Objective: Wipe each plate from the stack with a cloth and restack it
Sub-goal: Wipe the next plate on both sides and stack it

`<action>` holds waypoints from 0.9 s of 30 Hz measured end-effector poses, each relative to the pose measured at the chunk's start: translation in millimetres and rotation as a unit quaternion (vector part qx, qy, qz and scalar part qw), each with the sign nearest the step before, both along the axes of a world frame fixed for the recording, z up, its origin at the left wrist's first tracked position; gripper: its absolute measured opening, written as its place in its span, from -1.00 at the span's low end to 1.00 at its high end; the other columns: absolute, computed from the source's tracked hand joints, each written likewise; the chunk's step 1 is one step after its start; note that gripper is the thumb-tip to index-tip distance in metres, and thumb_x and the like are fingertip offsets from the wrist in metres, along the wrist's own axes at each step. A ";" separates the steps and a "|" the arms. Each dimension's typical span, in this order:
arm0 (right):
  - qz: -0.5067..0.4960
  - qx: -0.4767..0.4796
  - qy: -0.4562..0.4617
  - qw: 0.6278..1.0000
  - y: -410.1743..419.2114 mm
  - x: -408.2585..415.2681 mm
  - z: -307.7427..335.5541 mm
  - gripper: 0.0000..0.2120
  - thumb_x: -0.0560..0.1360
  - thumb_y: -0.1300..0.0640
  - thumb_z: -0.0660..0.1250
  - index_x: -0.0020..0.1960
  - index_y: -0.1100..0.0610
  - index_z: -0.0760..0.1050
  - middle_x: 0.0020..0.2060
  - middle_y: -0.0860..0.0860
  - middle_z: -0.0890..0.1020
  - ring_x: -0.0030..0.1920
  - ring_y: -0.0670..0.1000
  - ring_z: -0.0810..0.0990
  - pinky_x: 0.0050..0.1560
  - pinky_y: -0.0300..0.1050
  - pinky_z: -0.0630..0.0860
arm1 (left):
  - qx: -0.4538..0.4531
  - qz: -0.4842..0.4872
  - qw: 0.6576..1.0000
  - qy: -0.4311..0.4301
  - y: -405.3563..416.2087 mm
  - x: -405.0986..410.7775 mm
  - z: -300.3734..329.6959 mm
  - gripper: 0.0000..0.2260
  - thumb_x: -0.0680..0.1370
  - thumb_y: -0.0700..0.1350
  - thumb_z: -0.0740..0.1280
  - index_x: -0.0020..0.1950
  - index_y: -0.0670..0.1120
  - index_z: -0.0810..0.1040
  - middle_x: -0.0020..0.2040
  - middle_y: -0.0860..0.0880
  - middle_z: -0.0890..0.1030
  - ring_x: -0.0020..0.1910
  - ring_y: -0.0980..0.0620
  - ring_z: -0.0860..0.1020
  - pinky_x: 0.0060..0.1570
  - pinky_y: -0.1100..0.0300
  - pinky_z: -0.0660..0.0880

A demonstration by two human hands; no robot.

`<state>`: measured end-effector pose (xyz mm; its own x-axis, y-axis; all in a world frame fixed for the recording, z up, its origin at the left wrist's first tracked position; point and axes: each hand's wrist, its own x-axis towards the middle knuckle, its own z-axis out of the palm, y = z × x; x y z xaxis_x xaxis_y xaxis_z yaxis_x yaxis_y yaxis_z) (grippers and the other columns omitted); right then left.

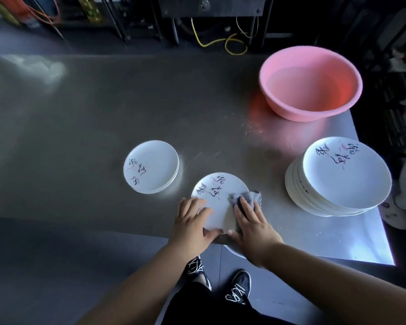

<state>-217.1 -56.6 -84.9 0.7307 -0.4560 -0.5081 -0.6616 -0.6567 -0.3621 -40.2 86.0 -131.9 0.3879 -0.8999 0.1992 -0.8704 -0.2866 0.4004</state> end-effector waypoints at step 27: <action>0.038 -0.007 0.000 0.999 9.0 -20.8 -2.5 -0.08 0.51 -0.46 -0.15 0.72 0.03 -0.20 0.68 -0.08 -0.28 0.68 0.12 -0.25 0.67 0.04 -0.06 | 0.048 -0.003 0.998 -0.031 -6.3 -19.6 5.8 -0.63 0.44 0.29 0.43 0.13 0.11 0.64 0.12 0.12 0.59 0.19 -0.08 0.56 0.18 -0.07 0.37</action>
<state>-237.9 -47.7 -87.4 0.7639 -0.4063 -0.5013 -0.6093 -0.7100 -0.3530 -59.9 79.7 -126.1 0.3715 -0.9186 0.1347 -0.8947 -0.3155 0.3161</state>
